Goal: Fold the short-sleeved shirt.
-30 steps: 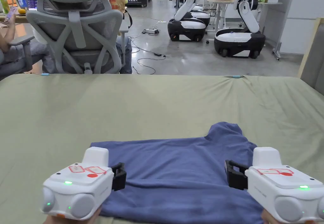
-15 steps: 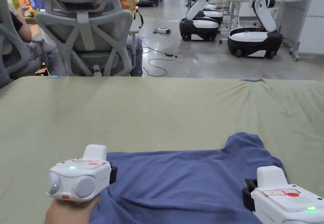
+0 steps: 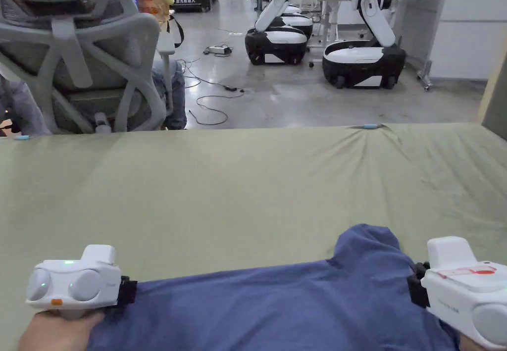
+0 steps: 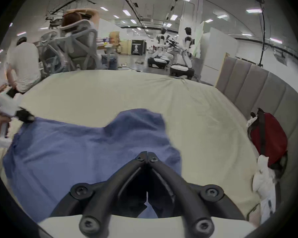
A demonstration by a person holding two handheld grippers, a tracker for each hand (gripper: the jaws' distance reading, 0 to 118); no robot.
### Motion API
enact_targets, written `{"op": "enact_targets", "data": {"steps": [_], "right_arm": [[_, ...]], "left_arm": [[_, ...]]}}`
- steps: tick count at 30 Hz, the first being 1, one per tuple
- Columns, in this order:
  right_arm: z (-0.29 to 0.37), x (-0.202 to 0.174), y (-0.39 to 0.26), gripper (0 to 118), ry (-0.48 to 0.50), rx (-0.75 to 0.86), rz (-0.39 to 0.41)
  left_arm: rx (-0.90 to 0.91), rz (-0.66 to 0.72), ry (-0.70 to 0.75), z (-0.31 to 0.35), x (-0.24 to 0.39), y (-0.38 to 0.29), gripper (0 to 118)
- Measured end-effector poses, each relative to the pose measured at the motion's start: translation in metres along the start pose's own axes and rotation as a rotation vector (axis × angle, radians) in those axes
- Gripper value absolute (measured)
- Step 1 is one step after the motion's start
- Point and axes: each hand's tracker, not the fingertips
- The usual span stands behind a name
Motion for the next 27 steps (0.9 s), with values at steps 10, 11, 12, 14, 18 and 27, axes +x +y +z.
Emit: {"op": "enact_targets", "data": {"steps": [10, 11, 12, 14, 18, 27], "right_arm": [[-0.139, 0.022, 0.025, 102, 0.062, -0.260, -0.060], [-0.144, 0.022, 0.022, 76, 0.078, -0.332, -0.064], [-0.143, 0.023, 0.020, 71, 0.109, -0.344, -0.081], [-0.127, 0.024, 0.024, 9, 0.086, -0.268, -0.085], [-0.077, 0.030, 0.029, 2, 0.109, -0.187, -0.092], [0.116, 0.026, -0.016, 2, 0.083, 0.007, 0.033]], "left_arm": [[0.139, 0.051, -0.095, 0.059, 0.013, -0.006, 2], [0.133, 0.045, -0.090, 0.054, 0.011, -0.005, 2], [0.127, 0.036, -0.082, 0.054, 0.012, -0.006, 2], [0.118, 0.032, -0.076, 0.057, 0.011, -0.006, 2], [0.128, 0.025, -0.071, 0.071, 0.008, -0.005, 2], [0.242, 0.083, -0.159, 0.192, -0.011, -0.071, 2]]}}
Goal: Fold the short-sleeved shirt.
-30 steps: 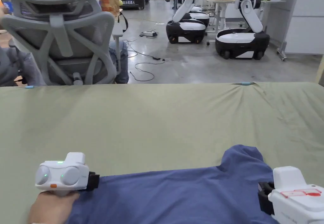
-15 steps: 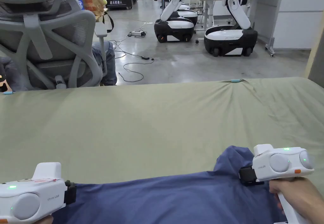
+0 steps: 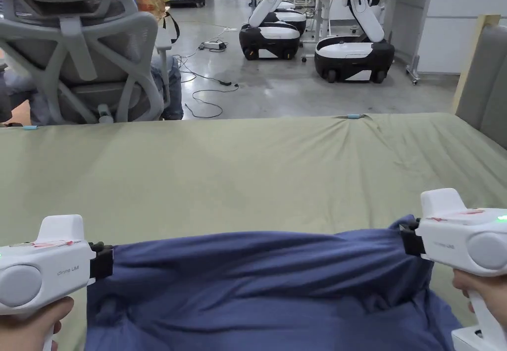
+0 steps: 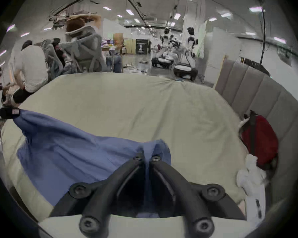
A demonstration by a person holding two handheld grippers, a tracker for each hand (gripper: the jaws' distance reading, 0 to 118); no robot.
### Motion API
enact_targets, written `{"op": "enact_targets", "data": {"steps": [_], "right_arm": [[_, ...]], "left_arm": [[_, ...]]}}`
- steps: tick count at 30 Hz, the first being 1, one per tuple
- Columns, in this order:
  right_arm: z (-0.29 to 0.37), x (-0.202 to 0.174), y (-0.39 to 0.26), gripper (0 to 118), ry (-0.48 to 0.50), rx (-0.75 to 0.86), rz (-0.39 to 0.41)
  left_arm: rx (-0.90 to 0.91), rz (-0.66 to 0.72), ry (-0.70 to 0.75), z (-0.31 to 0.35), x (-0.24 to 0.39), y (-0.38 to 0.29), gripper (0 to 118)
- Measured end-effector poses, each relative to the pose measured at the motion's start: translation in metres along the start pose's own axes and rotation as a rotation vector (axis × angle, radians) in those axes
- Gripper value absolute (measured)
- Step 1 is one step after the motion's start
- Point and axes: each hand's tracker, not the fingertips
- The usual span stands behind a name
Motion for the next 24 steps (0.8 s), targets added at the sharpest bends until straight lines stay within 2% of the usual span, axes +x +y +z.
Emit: {"op": "enact_targets", "data": {"steps": [2, 5, 8, 10, 11, 12, 13, 14, 15, 16, 19, 21, 22, 24], "right_arm": [[0.024, -0.008, -0.035, 2, -0.012, -0.022, 0.000], [0.041, -0.018, -0.093, 2, -0.020, -0.088, 0.041], [0.039, -0.026, -0.136, 2, -0.017, -0.166, 0.023], [0.033, -0.028, -0.147, 3, 0.005, -0.169, 0.004], [0.034, -0.031, -0.147, 10, 0.006, -0.160, -0.005], [0.037, -0.034, -0.143, 27, 0.006, -0.156, -0.011], [0.044, -0.039, -0.133, 55, -0.005, -0.140, -0.022], [0.054, -0.046, -0.121, 90, 0.010, -0.075, -0.032], [0.060, -0.053, -0.112, 104, 0.023, -0.035, -0.035], [0.068, -0.066, -0.099, 109, 0.033, 0.021, -0.035], [0.086, -0.103, -0.065, 108, 0.021, 0.150, -0.019], [0.090, -0.123, -0.054, 103, 0.002, 0.203, -0.018], [0.090, -0.131, -0.051, 89, 0.005, 0.205, -0.019], [0.088, -0.141, -0.049, 22, 0.032, 0.195, -0.025]], "left_arm": [[-0.029, 0.028, -0.033, 0.021, -0.004, -0.026, 2], [-0.113, 0.030, -0.021, 0.033, -0.012, -0.074, 2], [-0.200, 0.096, -0.024, 0.033, -0.019, -0.117, 2], [-0.199, 0.091, 0.000, 0.027, -0.018, -0.131, 4], [-0.198, 0.090, 0.016, 0.026, -0.016, -0.134, 13], [-0.172, 0.091, 0.017, 0.032, -0.010, -0.131, 29], [-0.108, 0.106, 0.013, 0.038, -0.007, -0.127, 55], [-0.042, 0.111, 0.022, 0.046, 0.003, -0.119, 87], [0.009, 0.093, 0.023, 0.052, 0.013, -0.113, 102], [0.064, 0.062, 0.033, 0.064, 0.032, -0.103, 104], [0.176, -0.018, 0.045, 0.072, 0.077, -0.080, 99], [0.214, -0.037, 0.036, 0.063, 0.088, -0.071, 83], [0.237, -0.054, 0.035, 0.065, 0.098, -0.068, 71], [0.247, -0.101, 0.042, 0.063, 0.106, -0.067, 22]]}}
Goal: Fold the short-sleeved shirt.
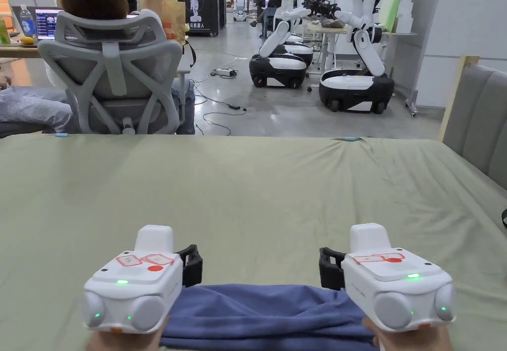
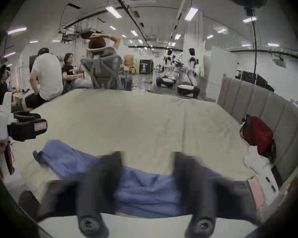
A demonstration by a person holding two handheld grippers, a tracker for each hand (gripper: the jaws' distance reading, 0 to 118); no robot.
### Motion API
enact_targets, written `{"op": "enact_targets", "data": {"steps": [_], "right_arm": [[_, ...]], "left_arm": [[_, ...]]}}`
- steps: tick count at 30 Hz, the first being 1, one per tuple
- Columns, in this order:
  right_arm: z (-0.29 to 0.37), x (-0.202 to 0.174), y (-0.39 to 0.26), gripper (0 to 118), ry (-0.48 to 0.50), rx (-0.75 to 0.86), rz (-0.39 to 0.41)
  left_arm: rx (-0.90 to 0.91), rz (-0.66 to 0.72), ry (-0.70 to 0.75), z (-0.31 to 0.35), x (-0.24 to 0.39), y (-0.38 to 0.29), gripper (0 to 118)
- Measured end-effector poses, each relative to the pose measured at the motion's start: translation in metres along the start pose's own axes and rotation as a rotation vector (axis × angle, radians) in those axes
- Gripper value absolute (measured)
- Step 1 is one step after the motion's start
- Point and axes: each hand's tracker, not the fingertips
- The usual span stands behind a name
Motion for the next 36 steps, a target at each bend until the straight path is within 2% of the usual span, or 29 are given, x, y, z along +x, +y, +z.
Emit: {"op": "enact_targets", "data": {"steps": [1, 2, 6, 10, 12, 14, 15, 16, 18, 20, 21, 23, 24, 25, 27, 28, 29, 30, 32, 34, 36], "right_arm": [[-0.001, -0.004, -0.001, 3, 0.000, 0.005, 0.001], [-0.001, -0.007, -0.003, 1, -0.008, 0.012, 0.008], [0.001, -0.012, -0.005, 0, 0.025, 0.018, 0.007], [-0.003, -0.019, -0.007, 0, 0.028, 0.009, 0.021], [-0.005, -0.023, -0.008, 0, 0.029, 0.006, 0.026], [-0.008, -0.027, -0.009, 0, 0.034, -0.001, 0.028], [-0.010, -0.029, -0.010, 0, 0.038, -0.006, 0.027], [-0.013, -0.031, -0.010, 0, 0.040, -0.010, 0.026], [-0.015, -0.034, -0.009, 0, 0.042, -0.016, 0.025], [-0.017, -0.036, -0.008, 0, 0.039, -0.020, 0.025], [-0.018, -0.036, -0.007, 0, 0.039, -0.022, 0.024], [-0.019, -0.037, -0.007, 0, 0.035, -0.023, 0.024], [-0.019, -0.036, -0.006, 0, 0.033, -0.024, 0.023], [-0.020, -0.036, -0.006, 0, 0.033, -0.024, 0.020], [-0.022, -0.037, -0.006, 0, 0.032, -0.028, 0.021], [-0.023, -0.037, -0.006, 0, 0.031, -0.031, 0.022], [-0.024, -0.037, -0.006, 0, 0.031, -0.033, 0.023], [-0.025, -0.038, -0.007, 0, 0.031, -0.036, 0.025], [-0.027, -0.038, -0.007, 0, 0.028, -0.041, 0.029], [-0.027, -0.040, -0.007, 0, 0.029, -0.045, 0.046], [-0.028, -0.040, -0.007, 0, 0.026, -0.047, 0.051]], "left_arm": [[-0.007, -0.027, -0.002, 0.000, 0.004, 0.002, 2], [-0.013, -0.035, -0.015, -0.001, 0.003, 0.001, 0], [-0.032, 0.025, -0.013, -0.006, -0.027, -0.007, 0], [-0.125, 0.234, 0.009, -0.020, -0.100, -0.031, 1], [-0.166, 0.346, 0.034, -0.021, -0.133, -0.049, 41], [-0.225, 0.485, 0.019, -0.028, -0.167, -0.071, 94], [-0.236, 0.576, -0.022, -0.032, -0.183, -0.083, 111], [-0.249, 0.660, -0.052, -0.031, -0.189, -0.094, 118], [-0.244, 0.852, -0.110, -0.039, -0.205, -0.117, 118], [-0.285, 1.096, -0.255, -0.060, -0.212, -0.146, 118], [-0.246, 1.175, -0.317, -0.065, -0.210, -0.154, 118], [-0.131, 1.193, -0.351, -0.069, -0.203, -0.154, 118], [-0.169, 1.216, -0.426, -0.079, -0.198, -0.151, 118], [-0.203, 1.249, -0.506, -0.088, -0.188, -0.150, 110], [-0.263, 1.253, -0.512, -0.101, -0.171, -0.149, 55], [-0.297, 1.242, -0.467, -0.107, -0.164, -0.150, 20], [-0.335, 1.227, -0.409, -0.113, -0.159, -0.151, 12], [-0.352, 1.204, -0.370, -0.114, -0.158, -0.152, 11], [-0.315, 1.165, -0.399, -0.107, -0.167, -0.150, 9], [-0.249, 1.097, -0.257, -0.091, -0.188, -0.140, 8], [-0.202, 1.061, -0.200, -0.080, -0.209, -0.132, 8]]}}
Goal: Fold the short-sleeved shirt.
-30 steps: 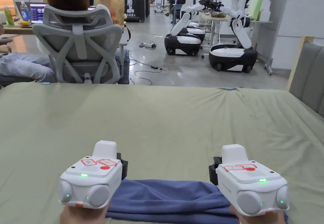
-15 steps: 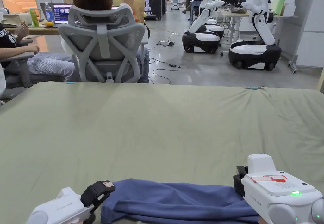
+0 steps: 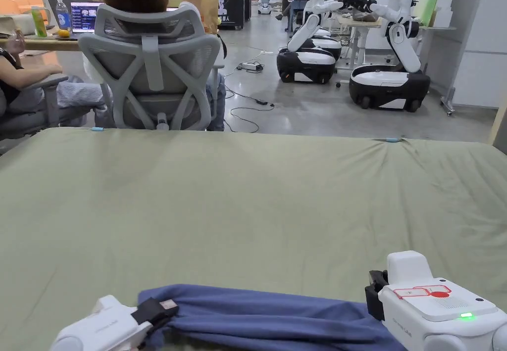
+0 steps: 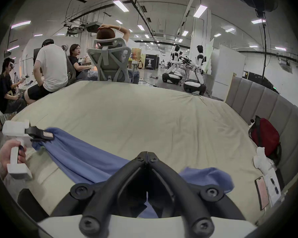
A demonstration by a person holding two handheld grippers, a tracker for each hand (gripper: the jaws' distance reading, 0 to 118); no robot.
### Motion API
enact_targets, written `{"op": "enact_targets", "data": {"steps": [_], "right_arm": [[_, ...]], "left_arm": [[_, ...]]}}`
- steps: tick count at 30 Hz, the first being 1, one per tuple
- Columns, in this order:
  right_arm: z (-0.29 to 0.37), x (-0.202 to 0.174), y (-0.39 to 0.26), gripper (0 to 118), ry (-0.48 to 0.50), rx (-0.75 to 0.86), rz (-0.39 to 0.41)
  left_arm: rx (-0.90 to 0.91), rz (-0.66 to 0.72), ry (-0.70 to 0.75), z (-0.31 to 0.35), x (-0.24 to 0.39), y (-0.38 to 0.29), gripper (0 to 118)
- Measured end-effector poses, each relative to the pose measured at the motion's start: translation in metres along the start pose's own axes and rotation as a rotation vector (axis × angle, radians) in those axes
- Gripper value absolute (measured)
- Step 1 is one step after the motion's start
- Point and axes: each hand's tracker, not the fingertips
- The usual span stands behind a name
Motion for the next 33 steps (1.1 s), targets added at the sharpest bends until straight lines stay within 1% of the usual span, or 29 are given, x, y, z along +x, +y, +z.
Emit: {"op": "enact_targets", "data": {"steps": [1, 2, 4, 6, 8, 10, 11, 13, 15, 19, 20, 21, 22, 23, 24, 25, 26, 28, 29, 30, 31, 32, 33], "right_arm": [[-0.001, 0.000, 0.000, 0, 0.003, -0.001, -0.001], [-0.001, 0.000, 0.000, 0, 0.001, -0.001, 0.001], [-0.001, 0.001, -0.001, 0, 0.001, 0.000, 0.005], [0.000, 0.001, -0.002, 0, 0.001, 0.001, 0.007], [0.001, 0.002, -0.003, 0, -0.007, 0.004, 0.011], [0.004, 0.005, -0.004, 0, -0.011, 0.005, 0.007], [0.006, 0.007, -0.005, 0, -0.013, 0.008, 0.003], [0.009, 0.011, -0.009, 0, -0.022, 0.011, 0.000], [0.012, 0.015, -0.013, 0, -0.028, 0.009, -0.001], [0.016, 0.028, -0.021, 0, -0.040, 0.004, -0.018], [0.017, 0.031, -0.022, 0, -0.039, 0.003, -0.020], [0.018, 0.033, -0.023, 0, -0.032, 0.000, -0.023], [0.019, 0.035, -0.022, 0, -0.025, -0.008, -0.022], [0.021, 0.036, -0.023, 0, -0.024, -0.006, -0.020], [0.022, 0.036, -0.023, 0, -0.024, 0.000, -0.017], [0.022, 0.037, -0.023, 0, -0.022, 0.002, -0.017], [0.022, 0.037, -0.022, 0, -0.018, 0.003, -0.018], [0.023, 0.037, -0.021, 0, -0.009, 0.007, -0.020], [0.023, 0.037, -0.021, 0, -0.007, 0.012, -0.022], [0.024, 0.037, -0.021, 0, -0.003, 0.015, -0.025], [0.024, 0.037, -0.021, 0, 0.002, 0.016, -0.030], [0.024, 0.037, -0.022, 0, 0.005, 0.016, -0.034], [0.023, 0.037, -0.022, 0, 0.007, 0.016, -0.037]], "left_arm": [[0.027, -0.065, 0.046, 0.009, 0.003, 0.013, 7], [0.010, -0.187, 0.110, 0.016, 0.008, 0.021, 7], [0.042, -0.375, 0.190, 0.027, 0.028, 0.022, 7], [0.060, -0.536, 0.193, 0.029, 0.057, 0.008, 7], [0.089, -0.749, 0.220, 0.024, 0.097, -0.021, 7], [0.080, -0.914, 0.217, 0.013, 0.131, -0.055, 7], [0.062, -0.958, 0.199, 0.007, 0.145, -0.070, 7], [-0.017, -1.088, 0.217, -0.014, 0.172, -0.110, 7], [-0.051, -1.184, 0.229, -0.034, 0.187, -0.149, 7], [-0.205, -1.300, 0.280, -0.075, 0.176, -0.201, 8], [-0.225, -1.295, 0.294, -0.082, 0.169, -0.205, 22], [-0.205, -1.273, 0.278, -0.083, 0.165, -0.203, 45], [-0.192, -1.217, 0.242, -0.077, 0.165, -0.198, 76], [-0.188, -1.132, 0.198, -0.070, 0.168, -0.190, 111], [-0.210, -1.081, 0.145, -0.063, 0.171, -0.182, 118], [-0.218, -1.021, 0.074, -0.052, 0.176, -0.170, 115], [-0.165, -0.975, 0.033, -0.040, 0.180, -0.158, 111], [-0.093, -0.829, 0.006, -0.023, 0.180, -0.132, 111], [-0.089, -0.771, 0.010, -0.020, 0.177, -0.123, 111], [-0.117, -0.723, 0.043, -0.023, 0.172, -0.115, 110], [-0.148, -0.698, 0.061, -0.027, 0.165, -0.111, 103], [-0.165, -0.681, 0.063, -0.032, 0.160, -0.110, 76], [-0.187, -0.671, 0.073, -0.041, 0.154, -0.114, 42]]}}
